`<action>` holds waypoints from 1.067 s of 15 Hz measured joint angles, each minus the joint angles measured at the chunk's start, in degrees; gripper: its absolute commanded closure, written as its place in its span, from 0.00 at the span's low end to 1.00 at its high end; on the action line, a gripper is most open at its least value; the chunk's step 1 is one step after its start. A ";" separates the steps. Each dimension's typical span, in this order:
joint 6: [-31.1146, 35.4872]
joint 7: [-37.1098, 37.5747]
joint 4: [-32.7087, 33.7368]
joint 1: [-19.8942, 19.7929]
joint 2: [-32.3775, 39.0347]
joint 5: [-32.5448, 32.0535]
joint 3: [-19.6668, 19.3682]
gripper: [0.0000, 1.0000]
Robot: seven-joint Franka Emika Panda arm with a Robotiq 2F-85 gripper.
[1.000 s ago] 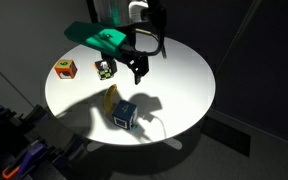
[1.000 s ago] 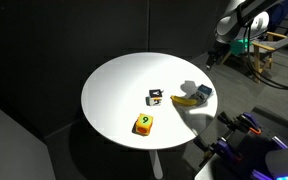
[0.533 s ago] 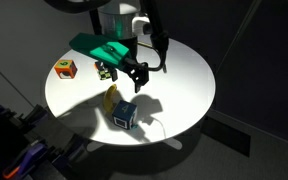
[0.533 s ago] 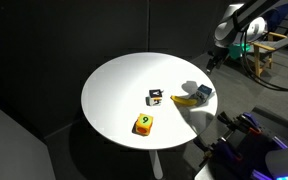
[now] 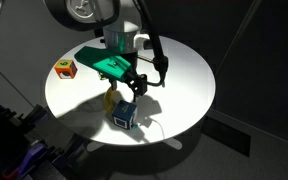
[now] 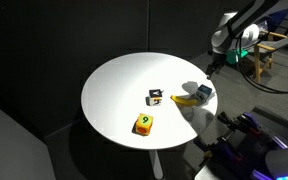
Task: Pick up the block with a four on it and then put it back on the table
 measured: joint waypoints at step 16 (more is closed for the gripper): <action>-0.13 1.59 2.72 -0.07 6.00 -3.09 0.20 0.00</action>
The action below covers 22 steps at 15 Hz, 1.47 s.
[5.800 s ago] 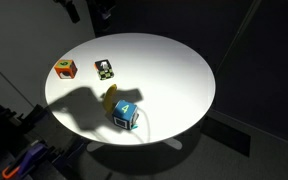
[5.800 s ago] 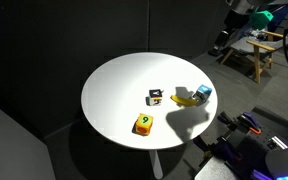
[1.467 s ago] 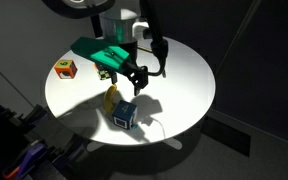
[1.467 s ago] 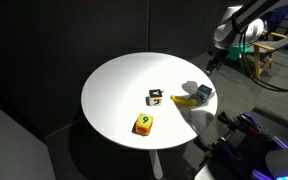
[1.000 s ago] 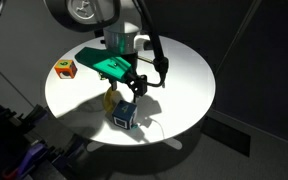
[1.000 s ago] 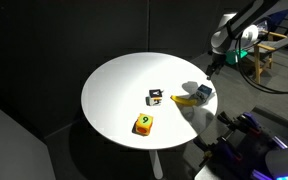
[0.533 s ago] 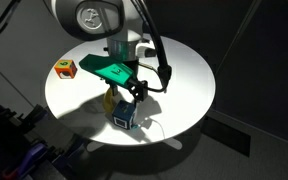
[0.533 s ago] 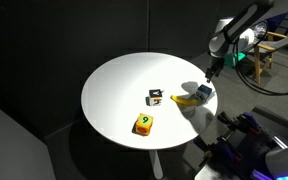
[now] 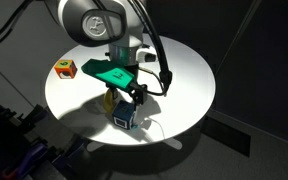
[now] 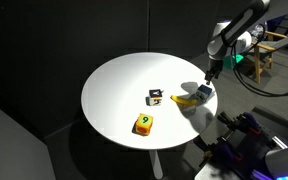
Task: Pick up the block with a four on it and then put it back on the table
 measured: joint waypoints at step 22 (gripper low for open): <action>7.02 2.10 -1.44 -0.05 0.18 0.00 0.33 0.00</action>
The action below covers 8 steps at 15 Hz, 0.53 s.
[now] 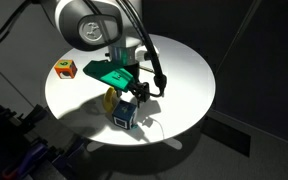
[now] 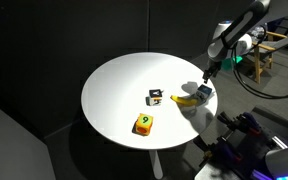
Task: Pick up the block with a four on it and then put it back on the table
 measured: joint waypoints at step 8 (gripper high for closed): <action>-5.66 0.71 5.53 -0.99 6.02 -0.08 0.20 0.00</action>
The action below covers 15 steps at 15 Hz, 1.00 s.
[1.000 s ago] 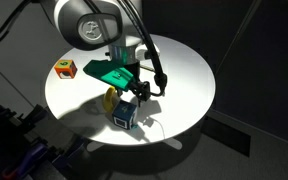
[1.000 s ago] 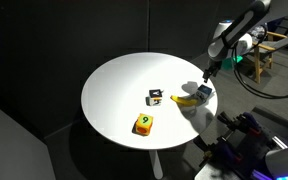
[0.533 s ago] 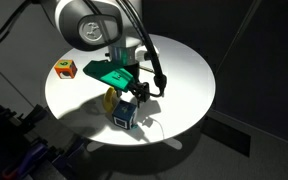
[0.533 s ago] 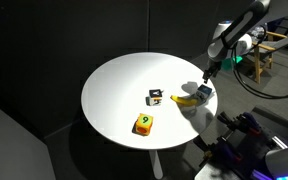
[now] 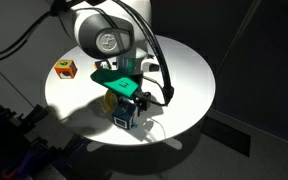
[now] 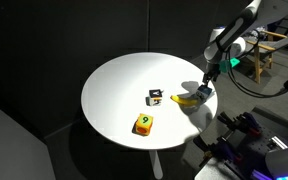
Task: Pick up the block with a four on it and then put it back on the table
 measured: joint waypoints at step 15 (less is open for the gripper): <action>2.75 8.10 1.37 4.14 3.20 -7.64 -1.24 0.00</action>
